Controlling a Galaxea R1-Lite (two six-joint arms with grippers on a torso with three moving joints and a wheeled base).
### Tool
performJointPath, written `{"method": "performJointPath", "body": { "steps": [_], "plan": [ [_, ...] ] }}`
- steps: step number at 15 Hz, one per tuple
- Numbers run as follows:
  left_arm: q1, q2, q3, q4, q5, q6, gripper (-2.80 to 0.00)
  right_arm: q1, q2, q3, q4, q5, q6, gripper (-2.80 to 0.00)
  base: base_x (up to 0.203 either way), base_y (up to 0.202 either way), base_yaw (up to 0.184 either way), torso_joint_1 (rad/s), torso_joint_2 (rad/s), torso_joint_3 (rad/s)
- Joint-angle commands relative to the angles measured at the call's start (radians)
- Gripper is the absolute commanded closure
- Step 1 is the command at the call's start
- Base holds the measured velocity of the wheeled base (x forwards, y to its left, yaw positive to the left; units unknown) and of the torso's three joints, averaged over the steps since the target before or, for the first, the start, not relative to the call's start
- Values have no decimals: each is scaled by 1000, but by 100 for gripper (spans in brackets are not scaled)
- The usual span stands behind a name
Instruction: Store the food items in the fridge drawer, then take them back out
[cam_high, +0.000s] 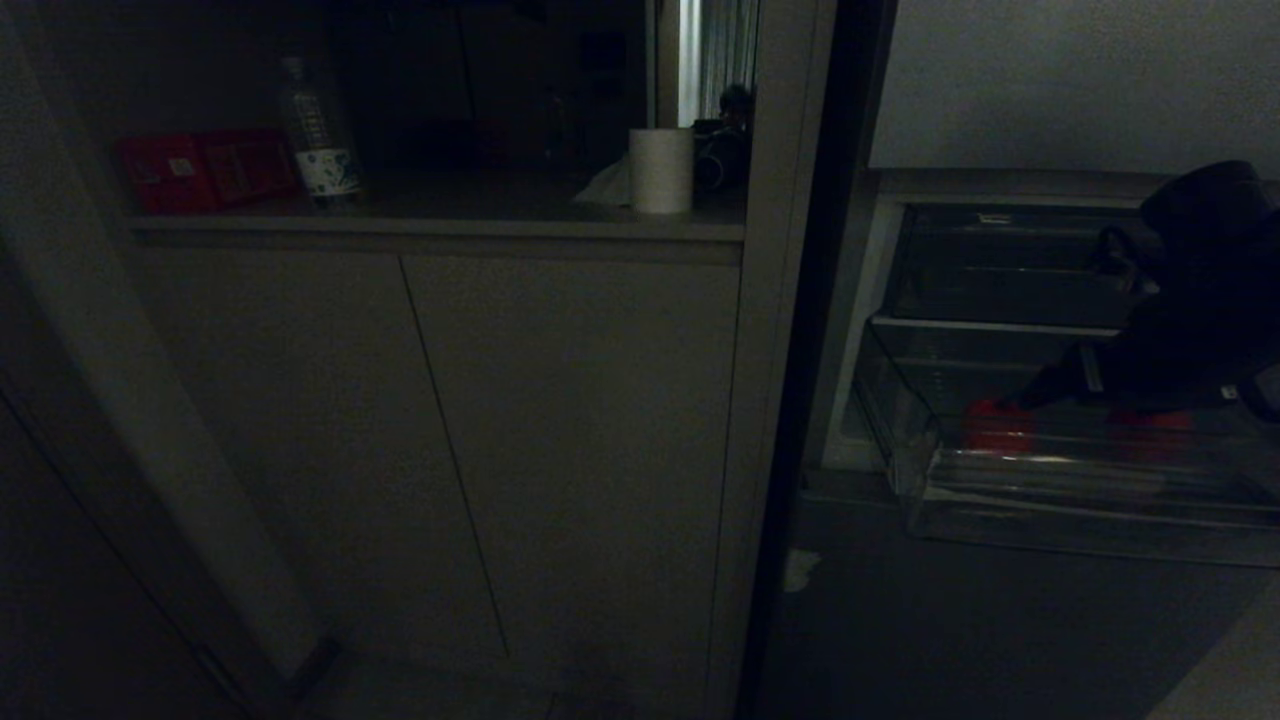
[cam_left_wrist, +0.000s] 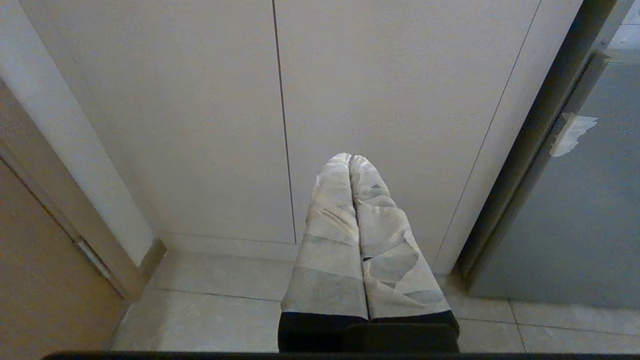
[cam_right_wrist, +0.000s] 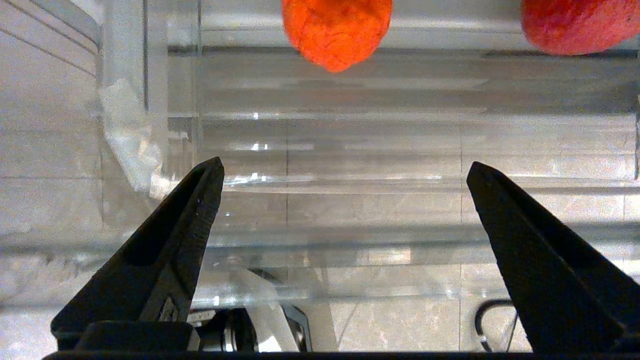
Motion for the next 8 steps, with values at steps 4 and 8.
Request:
{"method": "performJointPath", "body": {
  "steps": [4,8],
  "plan": [
    [0,1,0,1,0,0,0,-15,-115,140,9,1,-39,-280,0,0,0,0,0,0],
    [0,1,0,1,0,0,0,-28,-254,300,9,3,-75,-280,0,0,0,0,0,0]
  ]
}}
